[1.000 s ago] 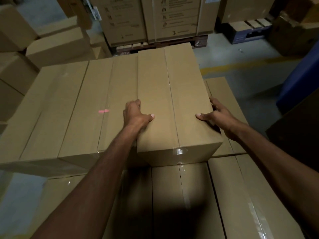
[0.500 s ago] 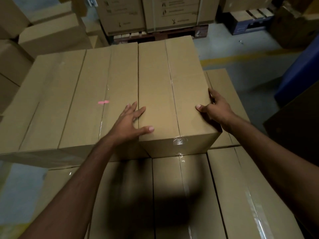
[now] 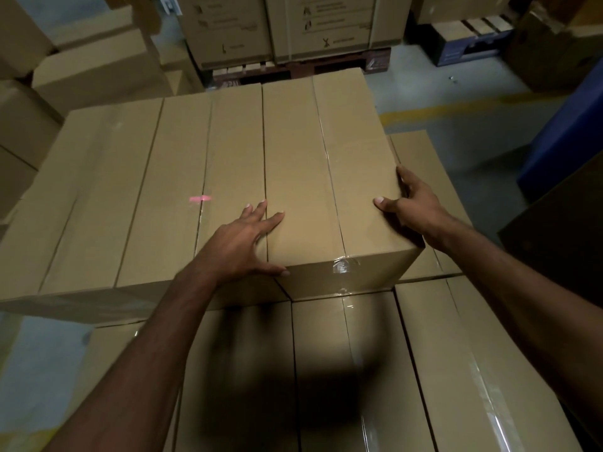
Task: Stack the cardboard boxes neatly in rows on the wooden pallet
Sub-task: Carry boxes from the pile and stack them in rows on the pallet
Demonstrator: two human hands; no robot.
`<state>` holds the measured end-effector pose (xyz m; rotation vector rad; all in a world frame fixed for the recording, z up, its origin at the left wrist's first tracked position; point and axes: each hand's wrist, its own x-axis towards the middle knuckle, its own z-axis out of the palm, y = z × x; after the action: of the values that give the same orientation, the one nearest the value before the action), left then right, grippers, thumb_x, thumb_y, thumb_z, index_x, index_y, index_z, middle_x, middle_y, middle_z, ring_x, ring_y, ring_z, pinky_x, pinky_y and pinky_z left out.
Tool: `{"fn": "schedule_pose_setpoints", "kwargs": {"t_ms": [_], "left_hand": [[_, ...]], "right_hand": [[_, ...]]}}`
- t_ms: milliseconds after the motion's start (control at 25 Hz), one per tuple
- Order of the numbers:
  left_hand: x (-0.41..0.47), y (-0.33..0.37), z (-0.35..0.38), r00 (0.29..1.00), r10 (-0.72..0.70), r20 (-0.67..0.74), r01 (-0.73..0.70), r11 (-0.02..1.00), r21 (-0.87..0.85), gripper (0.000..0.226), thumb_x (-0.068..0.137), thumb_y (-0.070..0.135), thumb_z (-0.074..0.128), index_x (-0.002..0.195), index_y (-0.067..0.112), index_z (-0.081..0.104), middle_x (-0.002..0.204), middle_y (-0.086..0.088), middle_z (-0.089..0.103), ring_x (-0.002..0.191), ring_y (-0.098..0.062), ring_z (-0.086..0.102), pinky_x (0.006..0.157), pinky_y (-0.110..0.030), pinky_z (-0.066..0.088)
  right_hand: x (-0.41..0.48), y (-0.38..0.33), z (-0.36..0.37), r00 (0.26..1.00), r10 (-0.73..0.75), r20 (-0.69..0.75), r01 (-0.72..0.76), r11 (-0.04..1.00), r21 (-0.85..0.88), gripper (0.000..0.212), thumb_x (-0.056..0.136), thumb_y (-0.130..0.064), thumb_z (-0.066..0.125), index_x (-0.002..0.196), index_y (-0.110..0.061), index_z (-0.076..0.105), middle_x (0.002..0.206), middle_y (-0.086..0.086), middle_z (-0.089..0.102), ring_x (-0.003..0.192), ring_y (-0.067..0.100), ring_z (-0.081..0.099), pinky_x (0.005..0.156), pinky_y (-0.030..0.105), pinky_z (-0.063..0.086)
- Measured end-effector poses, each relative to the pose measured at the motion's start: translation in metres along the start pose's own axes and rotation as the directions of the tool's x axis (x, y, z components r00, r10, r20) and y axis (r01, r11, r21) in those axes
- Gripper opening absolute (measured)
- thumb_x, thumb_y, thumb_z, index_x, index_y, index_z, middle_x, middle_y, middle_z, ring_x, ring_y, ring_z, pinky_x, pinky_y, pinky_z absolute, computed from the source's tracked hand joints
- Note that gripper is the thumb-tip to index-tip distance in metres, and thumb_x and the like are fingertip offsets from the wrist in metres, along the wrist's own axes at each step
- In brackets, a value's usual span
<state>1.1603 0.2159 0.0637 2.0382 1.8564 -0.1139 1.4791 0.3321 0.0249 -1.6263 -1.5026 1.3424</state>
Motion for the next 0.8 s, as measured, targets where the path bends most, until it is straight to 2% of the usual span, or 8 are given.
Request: {"fn": "schedule_pose_setpoints", "kwargs": {"t_ms": [200, 320, 400, 440, 560, 640, 720, 800], "left_hand": [[0.001, -0.001, 0.000, 1.000, -0.004, -0.012, 0.004, 1.000, 0.017, 0.116, 0.068, 0.071, 0.077, 0.162, 0.039, 0.017, 0.171, 0.004, 0.001, 0.158, -0.019, 0.005, 0.123, -0.045, 0.023], [0.000, -0.005, -0.001, 1.000, 0.017, 0.014, -0.018, 1.000, 0.008, 0.120, 0.066, 0.065, 0.083, 0.161, 0.040, 0.016, 0.171, 0.004, -0.001, 0.158, -0.020, 0.003, 0.123, -0.046, 0.023], [0.000, -0.008, -0.002, 0.999, 0.033, 0.017, -0.034, 0.999, 0.019, 0.121, 0.064, 0.062, 0.086, 0.161, 0.041, 0.016, 0.171, 0.004, -0.001, 0.158, -0.019, 0.004, 0.122, -0.045, 0.024], [0.000, -0.009, -0.002, 0.999, 0.037, 0.015, -0.037, 0.999, 0.014, 0.121, 0.064, 0.062, 0.086, 0.160, 0.042, 0.016, 0.171, 0.005, 0.000, 0.158, -0.019, 0.004, 0.122, -0.045, 0.024], [-0.001, -0.011, -0.001, 0.999, 0.047, 0.011, -0.047, 0.999, -0.016, 0.122, 0.060, 0.063, 0.086, 0.160, 0.042, 0.019, 0.171, 0.005, 0.000, 0.158, -0.020, 0.003, 0.122, -0.046, 0.024], [-0.002, -0.012, 0.000, 0.999, 0.054, 0.007, -0.054, 0.998, -0.031, 0.123, 0.058, 0.063, 0.086, 0.160, 0.042, 0.020, 0.171, 0.005, -0.001, 0.158, -0.020, 0.003, 0.122, -0.047, 0.023], [-0.002, -0.012, 0.001, 0.999, 0.054, 0.003, -0.054, 0.997, -0.050, 0.123, 0.058, 0.061, 0.087, 0.160, 0.042, 0.021, 0.171, 0.005, -0.001, 0.158, -0.020, 0.002, 0.123, -0.047, 0.022], [-0.001, -0.012, 0.003, 0.999, 0.048, 0.005, -0.048, 0.997, -0.061, 0.122, 0.060, 0.059, 0.088, 0.160, 0.042, 0.021, 0.171, 0.005, -0.002, 0.158, -0.020, 0.000, 0.123, -0.049, 0.021]], "right_hand": [[0.003, -0.001, 0.004, 1.000, 0.003, -0.003, -0.003, 1.000, -0.010, 0.097, 0.080, -0.041, 0.074, 0.161, -0.036, 0.022, 0.162, -0.004, 0.039, 0.141, 0.022, 0.045, 0.116, 0.053, 0.040], [0.004, 0.001, 0.000, 1.000, 0.009, 0.005, -0.009, 0.999, -0.038, 0.092, 0.083, -0.037, 0.076, 0.160, -0.039, 0.024, 0.160, -0.003, 0.039, 0.138, 0.025, 0.047, 0.103, 0.048, 0.051], [0.004, 0.003, -0.002, 1.000, 0.022, 0.012, -0.021, 0.999, -0.037, 0.089, 0.089, -0.030, 0.075, 0.161, -0.038, 0.023, 0.162, -0.002, 0.036, 0.138, 0.026, 0.046, 0.093, 0.037, 0.051], [0.004, 0.003, -0.003, 1.000, 0.027, 0.009, -0.027, 0.999, -0.036, 0.090, 0.090, -0.027, 0.075, 0.162, -0.037, 0.021, 0.163, -0.002, 0.035, 0.140, 0.025, 0.044, 0.093, 0.036, 0.050], [0.005, 0.004, -0.006, 0.999, 0.027, 0.019, -0.026, 0.999, -0.036, 0.093, 0.087, -0.026, 0.077, 0.162, -0.035, 0.022, 0.161, -0.002, 0.039, 0.140, 0.025, 0.044, 0.109, 0.049, 0.045], [0.006, 0.006, -0.008, 0.999, 0.025, 0.033, -0.023, 0.998, -0.053, 0.095, 0.082, -0.030, 0.078, 0.160, -0.037, 0.025, 0.157, -0.004, 0.044, 0.137, 0.023, 0.047, 0.113, 0.054, 0.043], [0.005, 0.007, -0.008, 0.999, 0.030, 0.034, -0.028, 0.997, -0.066, 0.097, 0.080, -0.032, 0.078, 0.160, -0.038, 0.025, 0.157, -0.004, 0.044, 0.137, 0.023, 0.047, 0.113, 0.055, 0.042], [0.003, 0.007, -0.006, 1.000, 0.022, 0.012, -0.021, 0.996, -0.082, 0.095, 0.085, -0.029, 0.077, 0.161, -0.038, 0.022, 0.159, -0.003, 0.041, 0.138, 0.024, 0.045, 0.110, 0.050, 0.044]]}}
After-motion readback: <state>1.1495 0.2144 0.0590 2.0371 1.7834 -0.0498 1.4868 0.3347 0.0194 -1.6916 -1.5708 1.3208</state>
